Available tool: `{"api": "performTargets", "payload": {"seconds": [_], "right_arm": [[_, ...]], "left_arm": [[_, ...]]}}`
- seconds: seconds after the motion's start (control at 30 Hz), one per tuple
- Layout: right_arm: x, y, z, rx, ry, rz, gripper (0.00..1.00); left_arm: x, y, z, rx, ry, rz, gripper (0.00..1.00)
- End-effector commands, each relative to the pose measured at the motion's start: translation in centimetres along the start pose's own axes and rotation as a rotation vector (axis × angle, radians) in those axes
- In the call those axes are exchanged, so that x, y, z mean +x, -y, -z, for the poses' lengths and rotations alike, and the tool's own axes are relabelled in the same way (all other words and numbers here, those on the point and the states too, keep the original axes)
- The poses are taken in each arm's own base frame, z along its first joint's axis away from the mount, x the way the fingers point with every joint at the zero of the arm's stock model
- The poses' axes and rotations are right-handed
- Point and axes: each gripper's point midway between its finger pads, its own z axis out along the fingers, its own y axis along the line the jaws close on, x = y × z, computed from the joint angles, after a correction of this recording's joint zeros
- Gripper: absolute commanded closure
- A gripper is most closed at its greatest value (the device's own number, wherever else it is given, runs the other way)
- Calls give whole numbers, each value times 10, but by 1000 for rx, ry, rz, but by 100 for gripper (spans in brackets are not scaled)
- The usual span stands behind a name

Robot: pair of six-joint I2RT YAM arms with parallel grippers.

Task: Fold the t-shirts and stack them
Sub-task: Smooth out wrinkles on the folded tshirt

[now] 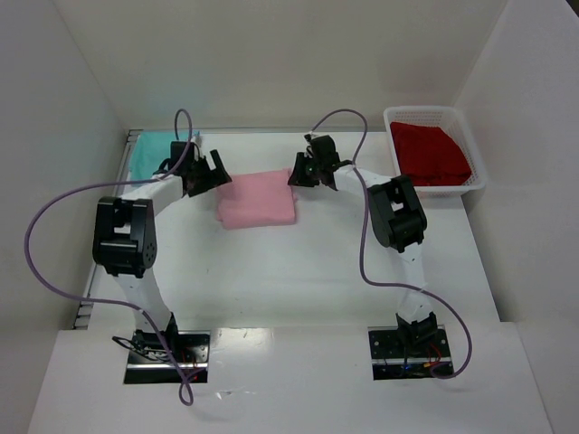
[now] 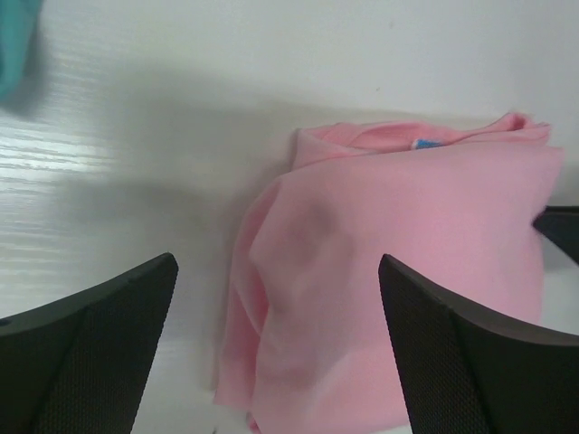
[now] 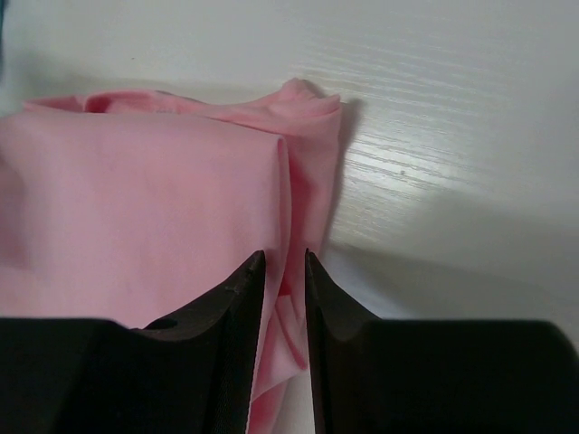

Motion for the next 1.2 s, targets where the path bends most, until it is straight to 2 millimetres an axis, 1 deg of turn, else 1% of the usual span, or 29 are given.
{"api": "performTargets", "payload": {"seconds": [0.0, 0.03, 0.1, 0.13, 0.17, 0.2, 0.23, 0.27, 0.3, 0.33, 0.37, 0.4, 0.43, 0.47, 0.5, 0.53, 0.57, 0.6, 0.63, 0.67, 0.7, 0.73, 0.77, 0.8, 0.9, 0.93, 1.03, 1.07, 1.17], "right_arm": [[-32, -13, 19, 33, 83, 21, 70], [-42, -15, 24, 19, 99, 20, 70], [-59, -29, 40, 0, 138, 31, 70], [-66, -35, 47, -9, 155, 36, 70], [-68, -40, 53, -26, 158, 40, 70], [-86, -56, 69, -63, 210, 57, 68], [-85, -62, 74, -88, 204, 62, 66], [-91, -70, 80, -114, 222, 59, 61], [-96, -78, 90, -137, 237, 68, 55], [-102, -85, 96, -159, 255, 68, 44], [-102, -87, 100, -163, 262, 70, 22], [-104, -87, 105, -156, 281, 61, 14], [-104, -86, 115, -142, 304, 61, 8], [-108, -77, 119, -93, 340, 52, 4], [-99, -66, 120, -51, 339, 53, 0], [-108, -67, 136, -35, 387, 55, 0], [-110, -58, 141, 18, 413, 61, 0], [-105, -51, 143, 45, 412, 73, 0], [-107, -50, 148, 60, 421, 82, 0], [-104, -42, 152, 84, 401, 82, 0], [-105, -40, 154, 105, 394, 91, 0], [-104, -28, 156, 129, 379, 78, 0], [-105, -18, 159, 155, 365, 75, 0], [-107, -13, 161, 163, 370, 69, 0], [-108, 11, 164, 187, 370, 43, 0], [-108, 13, 167, 172, 367, 26, 0], [-119, 25, 178, 167, 391, 10, 0], [-119, 25, 178, 166, 392, 1, 0], [-126, 29, 189, 161, 415, -3, 0]], "left_arm": [[-59, 30, 44, 44, 167, -64, 0], [-63, 40, 55, 85, 186, -62, 0], [-71, 56, 67, 159, 235, -58, 0], [-76, 66, 81, 205, 273, -62, 0], [-72, 72, 83, 259, 291, -57, 3], [-69, 80, 87, 292, 303, -72, 3], [-68, 83, 90, 317, 312, -70, 4], [-70, 91, 93, 341, 336, -71, 4], [-65, 97, 92, 354, 329, -80, 4], [-63, 99, 91, 353, 329, -82, 4], [-55, 97, 85, 332, 304, -97, 4], [-56, 94, 83, 292, 311, -106, 3], [-48, 99, 77, 268, 290, -126, 0], [-44, 96, 74, 222, 267, -134, 0], [-47, 89, 73, 155, 285, -148, 0], [-43, 86, 71, 124, 275, -147, 0], [-40, 83, 71, 91, 263, -159, 0], [-38, 76, 71, 58, 259, -165, 0], [-41, 69, 74, 16, 273, -160, 0], [-37, 62, 74, -14, 256, -177, 0], [-37, 62, 77, -17, 255, -195, 0], [-41, 58, 79, -42, 259, -228, 0], [-34, 50, 79, -74, 229, -239, 0], [-38, 50, 84, -85, 239, -255, 0], [-34, 40, 89, -130, 212, -325, 0], [-42, 36, 95, -148, 229, -328, 0], [-45, 25, 102, -174, 236, -326, 0], [-52, 29, 107, -146, 256, -320, 0], [-56, 23, 112, -79, 273, -270, 0]]}}
